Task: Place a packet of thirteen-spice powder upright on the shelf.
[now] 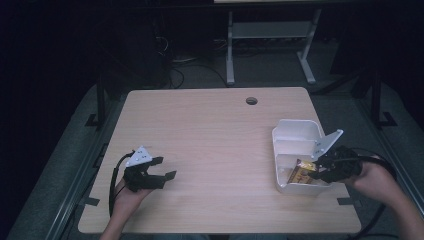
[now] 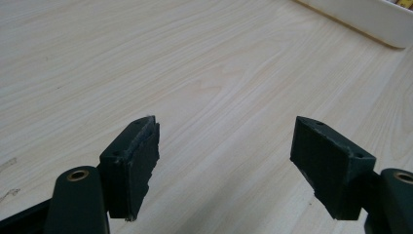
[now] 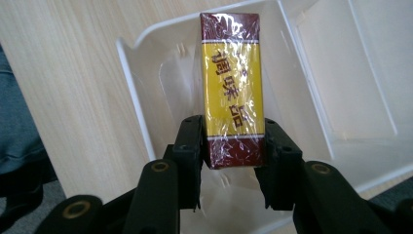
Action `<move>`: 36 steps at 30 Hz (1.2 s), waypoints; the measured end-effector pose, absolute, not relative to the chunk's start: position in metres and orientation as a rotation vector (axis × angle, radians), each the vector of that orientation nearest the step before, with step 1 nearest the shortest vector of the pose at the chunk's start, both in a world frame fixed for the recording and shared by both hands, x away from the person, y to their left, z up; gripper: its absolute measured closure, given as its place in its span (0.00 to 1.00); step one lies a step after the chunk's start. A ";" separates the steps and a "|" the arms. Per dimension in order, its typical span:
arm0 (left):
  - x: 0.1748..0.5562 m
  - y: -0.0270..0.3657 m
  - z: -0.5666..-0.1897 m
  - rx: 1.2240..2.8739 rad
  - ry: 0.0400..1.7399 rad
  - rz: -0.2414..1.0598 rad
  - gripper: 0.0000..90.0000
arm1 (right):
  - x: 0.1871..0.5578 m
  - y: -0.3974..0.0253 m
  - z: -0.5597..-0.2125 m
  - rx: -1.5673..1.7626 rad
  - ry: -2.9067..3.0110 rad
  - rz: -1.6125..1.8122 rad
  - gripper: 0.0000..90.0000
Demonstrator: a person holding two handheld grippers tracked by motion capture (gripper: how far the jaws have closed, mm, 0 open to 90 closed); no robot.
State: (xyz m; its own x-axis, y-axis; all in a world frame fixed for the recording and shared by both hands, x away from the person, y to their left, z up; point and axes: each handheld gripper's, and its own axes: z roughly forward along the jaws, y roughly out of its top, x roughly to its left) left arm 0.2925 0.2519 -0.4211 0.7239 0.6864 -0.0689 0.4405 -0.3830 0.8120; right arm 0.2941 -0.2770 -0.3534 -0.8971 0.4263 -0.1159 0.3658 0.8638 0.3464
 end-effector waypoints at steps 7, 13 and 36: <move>0.292 0.252 -0.421 2.038 0.855 0.352 0.28 | 0.294 -0.274 -0.350 0.591 2.830 0.422 0.71; 0.292 0.252 -0.421 2.037 0.857 0.352 0.28 | 0.295 -0.274 -0.350 0.587 2.824 0.419 0.70; 0.293 0.252 -0.422 2.041 0.862 0.349 0.28 | 0.283 -0.290 -0.344 0.661 2.740 0.581 0.64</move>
State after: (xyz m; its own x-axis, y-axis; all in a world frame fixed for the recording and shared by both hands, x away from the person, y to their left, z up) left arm 0.2934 0.2524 -0.4224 0.7208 0.6895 -0.0712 0.4459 -0.3826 0.8092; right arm 0.2830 -0.2898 -0.3438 -0.8619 0.4822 -0.1568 0.3770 0.8162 0.4378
